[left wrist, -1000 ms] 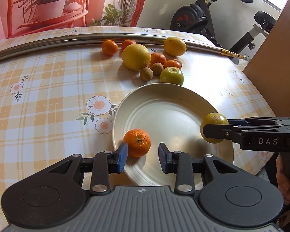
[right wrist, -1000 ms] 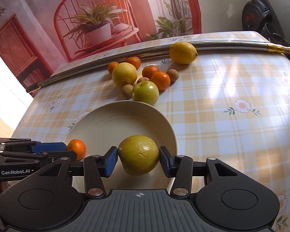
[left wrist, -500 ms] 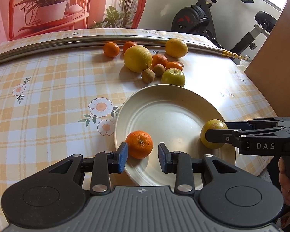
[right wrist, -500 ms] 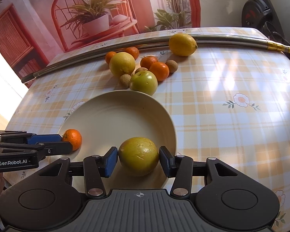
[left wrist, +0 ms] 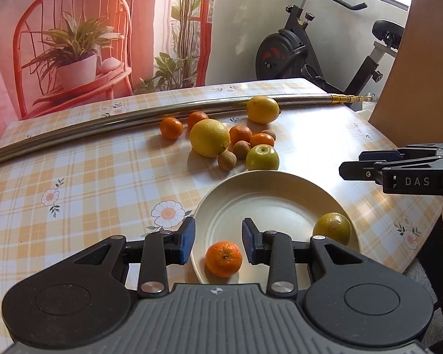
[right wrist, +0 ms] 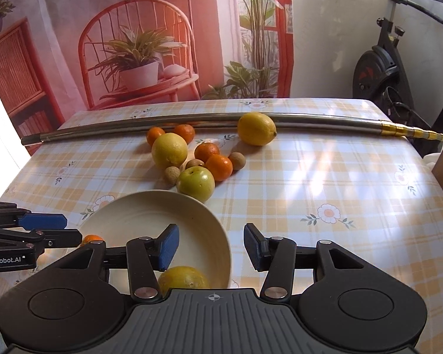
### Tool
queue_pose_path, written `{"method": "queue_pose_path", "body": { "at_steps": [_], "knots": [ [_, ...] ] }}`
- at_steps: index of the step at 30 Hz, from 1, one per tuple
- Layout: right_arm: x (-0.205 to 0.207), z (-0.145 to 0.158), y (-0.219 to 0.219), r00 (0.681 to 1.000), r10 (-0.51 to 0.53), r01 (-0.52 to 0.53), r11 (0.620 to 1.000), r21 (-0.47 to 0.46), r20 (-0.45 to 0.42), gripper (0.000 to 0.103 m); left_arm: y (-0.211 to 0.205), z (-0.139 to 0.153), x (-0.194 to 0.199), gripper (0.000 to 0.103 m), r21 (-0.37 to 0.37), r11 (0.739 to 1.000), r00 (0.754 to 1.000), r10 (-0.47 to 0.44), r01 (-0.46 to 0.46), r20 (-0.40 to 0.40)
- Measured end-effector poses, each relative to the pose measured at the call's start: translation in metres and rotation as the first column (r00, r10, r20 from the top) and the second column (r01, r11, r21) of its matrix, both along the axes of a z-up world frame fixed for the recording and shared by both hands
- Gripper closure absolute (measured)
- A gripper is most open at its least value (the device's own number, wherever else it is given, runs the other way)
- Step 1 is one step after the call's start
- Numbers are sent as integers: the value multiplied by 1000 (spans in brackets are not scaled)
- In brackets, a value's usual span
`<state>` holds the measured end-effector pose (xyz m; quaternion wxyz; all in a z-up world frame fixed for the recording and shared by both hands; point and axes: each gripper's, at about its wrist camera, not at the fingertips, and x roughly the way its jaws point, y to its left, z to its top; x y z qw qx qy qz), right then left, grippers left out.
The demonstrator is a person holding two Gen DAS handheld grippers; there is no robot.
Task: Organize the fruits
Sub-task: 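Grasp another tangerine with the left tool while the right tool returns to the pile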
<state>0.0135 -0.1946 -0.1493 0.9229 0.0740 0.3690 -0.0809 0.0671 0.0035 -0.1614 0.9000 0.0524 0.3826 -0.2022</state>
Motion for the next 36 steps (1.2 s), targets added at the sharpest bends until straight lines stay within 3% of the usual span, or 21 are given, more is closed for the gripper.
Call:
{"method": "queue_pose_path", "body": {
  "at_steps": [9,16,25,36],
  "knots": [
    [-2,33,-28,987,-57,67,995,-67,149,57,17,46,25,66,-20,996,987,86,-85,134],
    [4,36,-46,975,-101,119,989,-83,200,55,19,52,47,66,-34,990,976,137,-133,169],
    [23,13,-55,979,-117,130,989,-71,164,55,21,30,79,66,-43,984,980,177,-173,93],
    [49,1,-75,980,-135,139,990,-20,147,55,1,5,130,66,-66,985,987,163,-162,1]
  ]
}}
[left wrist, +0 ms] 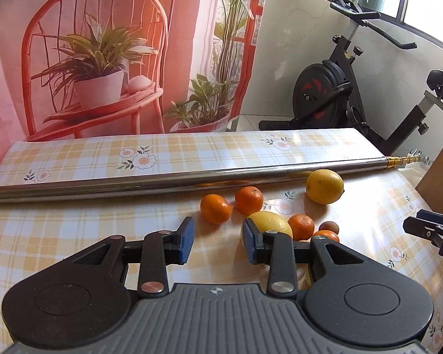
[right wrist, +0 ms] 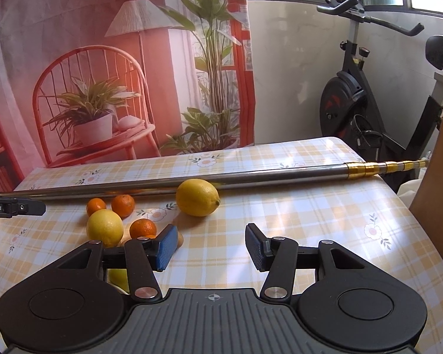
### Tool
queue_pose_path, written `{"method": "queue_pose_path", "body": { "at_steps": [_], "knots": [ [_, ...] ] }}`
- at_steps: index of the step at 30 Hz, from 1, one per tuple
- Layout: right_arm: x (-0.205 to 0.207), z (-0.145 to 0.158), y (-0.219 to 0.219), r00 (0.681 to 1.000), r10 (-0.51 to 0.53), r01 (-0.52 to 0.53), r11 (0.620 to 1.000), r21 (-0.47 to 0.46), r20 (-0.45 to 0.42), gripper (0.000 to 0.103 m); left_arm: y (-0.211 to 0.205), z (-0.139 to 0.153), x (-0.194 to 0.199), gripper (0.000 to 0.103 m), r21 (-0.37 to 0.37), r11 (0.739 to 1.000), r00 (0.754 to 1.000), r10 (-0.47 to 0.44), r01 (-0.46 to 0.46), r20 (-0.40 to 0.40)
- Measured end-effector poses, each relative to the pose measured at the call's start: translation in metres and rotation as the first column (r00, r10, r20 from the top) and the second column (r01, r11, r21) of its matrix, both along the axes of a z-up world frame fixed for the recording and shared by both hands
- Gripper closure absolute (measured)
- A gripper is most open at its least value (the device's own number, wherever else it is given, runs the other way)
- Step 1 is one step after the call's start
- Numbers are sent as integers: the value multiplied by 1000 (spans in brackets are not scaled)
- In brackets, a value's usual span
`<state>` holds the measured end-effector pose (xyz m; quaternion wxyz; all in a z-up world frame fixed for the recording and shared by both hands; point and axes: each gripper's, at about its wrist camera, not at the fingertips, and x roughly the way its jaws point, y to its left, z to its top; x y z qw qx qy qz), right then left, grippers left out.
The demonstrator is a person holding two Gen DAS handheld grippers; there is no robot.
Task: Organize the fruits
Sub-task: 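Grasp another tangerine with the left tool while the right tool returns to the pile, then move the right tool toward a brown kiwi while the left tool holds the tangerine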
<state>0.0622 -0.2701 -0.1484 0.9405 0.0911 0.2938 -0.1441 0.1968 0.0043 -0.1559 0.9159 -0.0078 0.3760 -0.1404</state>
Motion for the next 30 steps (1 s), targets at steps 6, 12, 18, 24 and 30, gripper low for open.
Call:
{"method": "queue_pose_path", "body": {
  "at_steps": [6,12,18,24,30],
  "knots": [
    [11,-10,-9,1000,-9,10,999,35,-17,55,-1,-16,40,66,-74,994,994,77,-83,-78],
    [18,-22,-20,998,-28,32,997,68,-56,55,-11,-33,66,66,-61,995,991,70,-77,-112],
    [21,-33,-29,994,-42,49,996,68,-100,55,-13,-47,84,66,-87,991,982,85,-100,-168],
    [24,-40,-35,992,-53,64,994,89,-116,55,-17,-58,86,63,-83,992,979,76,-93,-189],
    [26,-44,-38,991,-57,70,992,102,-123,55,-17,-62,83,66,-50,997,985,57,-66,-165]
  ]
}}
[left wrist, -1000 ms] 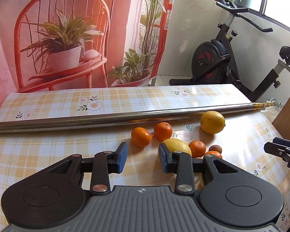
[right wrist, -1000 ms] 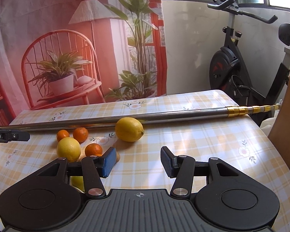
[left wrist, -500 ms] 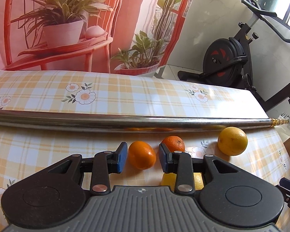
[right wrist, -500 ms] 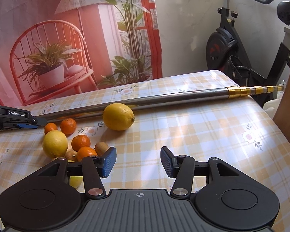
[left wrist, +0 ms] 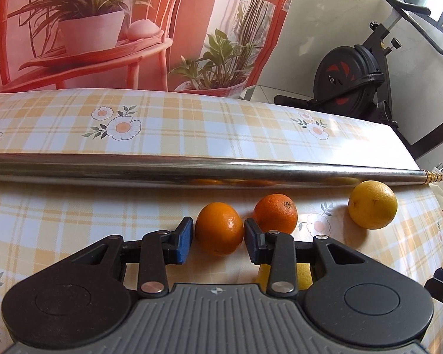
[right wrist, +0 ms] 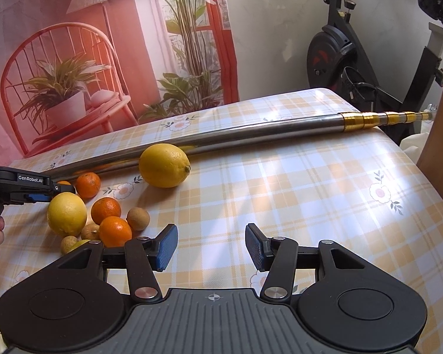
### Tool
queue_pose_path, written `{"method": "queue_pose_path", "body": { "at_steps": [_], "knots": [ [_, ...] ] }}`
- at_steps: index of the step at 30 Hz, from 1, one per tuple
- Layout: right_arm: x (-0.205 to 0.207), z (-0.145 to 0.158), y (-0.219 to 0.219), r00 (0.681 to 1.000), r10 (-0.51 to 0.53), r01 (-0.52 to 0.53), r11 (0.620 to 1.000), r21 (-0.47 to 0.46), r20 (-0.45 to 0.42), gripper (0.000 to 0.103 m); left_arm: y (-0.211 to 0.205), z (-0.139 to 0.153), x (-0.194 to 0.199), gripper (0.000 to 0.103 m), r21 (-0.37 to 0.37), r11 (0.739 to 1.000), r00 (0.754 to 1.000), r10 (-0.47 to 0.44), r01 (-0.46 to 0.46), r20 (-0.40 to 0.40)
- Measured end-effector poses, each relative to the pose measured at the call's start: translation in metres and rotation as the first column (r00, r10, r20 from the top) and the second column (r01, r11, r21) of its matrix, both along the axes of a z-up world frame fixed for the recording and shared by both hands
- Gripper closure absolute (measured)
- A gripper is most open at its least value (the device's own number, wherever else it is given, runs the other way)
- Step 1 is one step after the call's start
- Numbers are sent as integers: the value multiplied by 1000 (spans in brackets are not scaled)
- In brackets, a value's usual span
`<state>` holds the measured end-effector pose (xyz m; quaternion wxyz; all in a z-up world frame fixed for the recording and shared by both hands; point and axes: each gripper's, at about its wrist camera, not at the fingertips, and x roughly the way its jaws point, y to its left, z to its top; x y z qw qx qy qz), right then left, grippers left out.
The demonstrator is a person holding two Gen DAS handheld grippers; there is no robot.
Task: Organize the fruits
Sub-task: 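Move the right tool toward a brown kiwi while the left tool holds the tangerine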
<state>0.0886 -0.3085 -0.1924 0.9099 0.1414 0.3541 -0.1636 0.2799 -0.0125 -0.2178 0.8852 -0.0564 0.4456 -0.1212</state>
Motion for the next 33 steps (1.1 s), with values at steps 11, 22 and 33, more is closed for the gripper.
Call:
{"method": "queue_pose_path", "body": {
  "at_steps": [11,22,33],
  "knots": [
    [6,-4,0,1000,14,-14,1000,26,-6,55,6,24,-32,74,34,996,989,-91,88,117],
    [10,0,8,999,43,-43,999,24,-2,55,9,10,-27,64,29,995,994,-96,94,61],
    [12,-4,7,999,51,-50,998,28,-16,55,4,0,-17,66,78,993,994,-90,85,69]
  ]
}}
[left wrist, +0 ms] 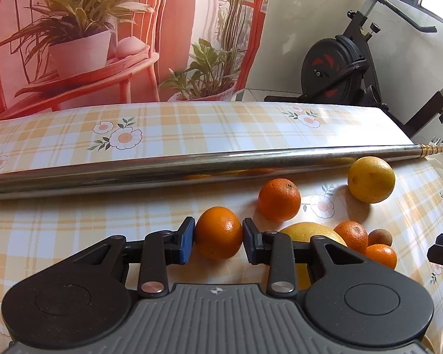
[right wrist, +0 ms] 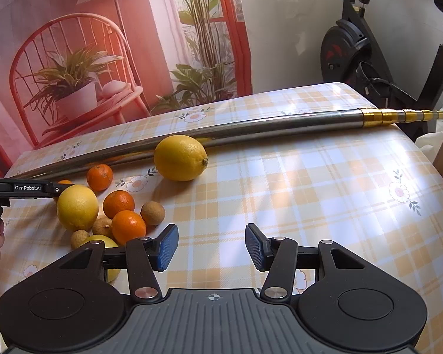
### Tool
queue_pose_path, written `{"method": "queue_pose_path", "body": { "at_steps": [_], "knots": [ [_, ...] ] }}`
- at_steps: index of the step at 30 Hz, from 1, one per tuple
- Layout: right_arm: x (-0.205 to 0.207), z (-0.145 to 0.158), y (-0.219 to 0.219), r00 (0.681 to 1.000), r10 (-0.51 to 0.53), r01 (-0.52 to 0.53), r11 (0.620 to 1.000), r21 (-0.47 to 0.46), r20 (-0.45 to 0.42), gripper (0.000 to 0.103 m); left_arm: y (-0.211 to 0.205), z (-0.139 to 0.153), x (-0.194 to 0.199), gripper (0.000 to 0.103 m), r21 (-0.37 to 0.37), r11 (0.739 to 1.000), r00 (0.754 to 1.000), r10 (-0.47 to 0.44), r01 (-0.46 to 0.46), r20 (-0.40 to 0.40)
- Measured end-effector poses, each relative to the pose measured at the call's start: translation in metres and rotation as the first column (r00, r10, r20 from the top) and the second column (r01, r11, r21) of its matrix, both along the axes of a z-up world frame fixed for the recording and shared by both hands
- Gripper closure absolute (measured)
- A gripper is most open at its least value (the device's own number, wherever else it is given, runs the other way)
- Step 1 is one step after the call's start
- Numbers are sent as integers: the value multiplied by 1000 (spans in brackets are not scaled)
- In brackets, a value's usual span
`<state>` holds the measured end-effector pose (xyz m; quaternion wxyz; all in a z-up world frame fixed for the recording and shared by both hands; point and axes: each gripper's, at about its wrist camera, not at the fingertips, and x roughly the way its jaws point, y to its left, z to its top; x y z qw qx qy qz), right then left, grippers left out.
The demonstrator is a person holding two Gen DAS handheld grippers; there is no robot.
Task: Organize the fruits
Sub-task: 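Move the right tool toward a brown kiwi while the left tool holds the tangerine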
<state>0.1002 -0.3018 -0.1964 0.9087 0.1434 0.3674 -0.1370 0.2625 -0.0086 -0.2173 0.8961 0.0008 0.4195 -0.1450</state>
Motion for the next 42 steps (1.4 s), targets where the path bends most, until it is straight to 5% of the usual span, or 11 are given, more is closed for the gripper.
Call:
{"method": "queue_pose_path", "body": {
  "at_steps": [18,29,42],
  "knots": [
    [45,-4,1,993,106,-109,993,55,56,77,23,39,-82,66,-79,995,995,-59,65,79],
    [72,-20,3,991,127,-132,978,163,37,77,23,41,-107,66,-80,994,995,-68,74,73],
    [43,-20,-17,999,50,-52,981,185,16,75,21,40,-115,66,-70,993,993,-88,94,77]
  ]
}}
